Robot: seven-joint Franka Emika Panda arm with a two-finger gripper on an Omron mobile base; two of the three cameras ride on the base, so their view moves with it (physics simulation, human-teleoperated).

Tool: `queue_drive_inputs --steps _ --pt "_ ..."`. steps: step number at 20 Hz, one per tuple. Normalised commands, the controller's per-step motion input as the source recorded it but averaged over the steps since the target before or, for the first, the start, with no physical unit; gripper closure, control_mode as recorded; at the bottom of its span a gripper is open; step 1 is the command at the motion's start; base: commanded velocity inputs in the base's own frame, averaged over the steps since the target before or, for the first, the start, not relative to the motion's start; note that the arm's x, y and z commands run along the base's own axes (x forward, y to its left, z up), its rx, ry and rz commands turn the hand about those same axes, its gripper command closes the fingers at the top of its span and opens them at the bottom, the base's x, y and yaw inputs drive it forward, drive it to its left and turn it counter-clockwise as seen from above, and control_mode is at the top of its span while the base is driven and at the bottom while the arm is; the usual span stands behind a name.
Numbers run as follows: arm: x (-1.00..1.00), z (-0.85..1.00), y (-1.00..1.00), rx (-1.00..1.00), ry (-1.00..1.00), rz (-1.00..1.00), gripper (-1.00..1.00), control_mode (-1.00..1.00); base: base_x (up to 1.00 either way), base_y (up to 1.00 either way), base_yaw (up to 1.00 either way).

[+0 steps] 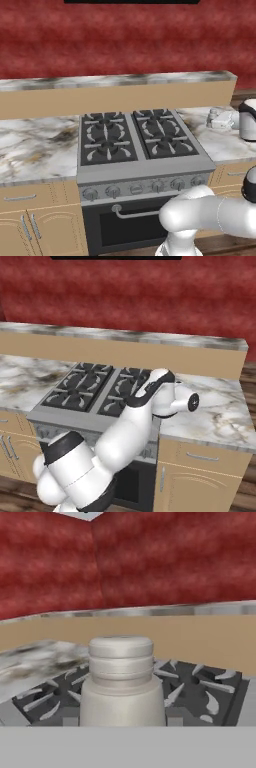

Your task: Collect the turmeric, mayonnaise, and shaker from the cabinet and place them next to the stove.

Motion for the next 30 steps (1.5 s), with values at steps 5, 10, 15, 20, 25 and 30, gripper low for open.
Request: queue_drive_inputs --steps 5,10,15,20,25,30 --pt "0.73 -0.39 -0.03 0.0 0.0 0.05 1.0 -1.0 0.0 0.0 0.0" --pt "0.54 -0.31 -0.18 -0.02 0.0 0.13 1.0 -1.0 0.0 0.0 0.0" --pt "0.16 -0.15 -0.31 -0.01 0.0 0.1 1.0 -1.0 0.0 0.0 0.0" --pt "0.07 -0.06 -0.36 0.0 0.0 0.08 1.0 -1.0 0.0 0.0 0.0" --pt "0.12 -0.13 -0.22 0.0 0.0 0.04 1.0 -1.0 0.0 0.0 0.0" --pt "0.27 -0.31 -0.05 0.0 0.0 0.01 1.0 -1.0 0.0 0.0 0.0"
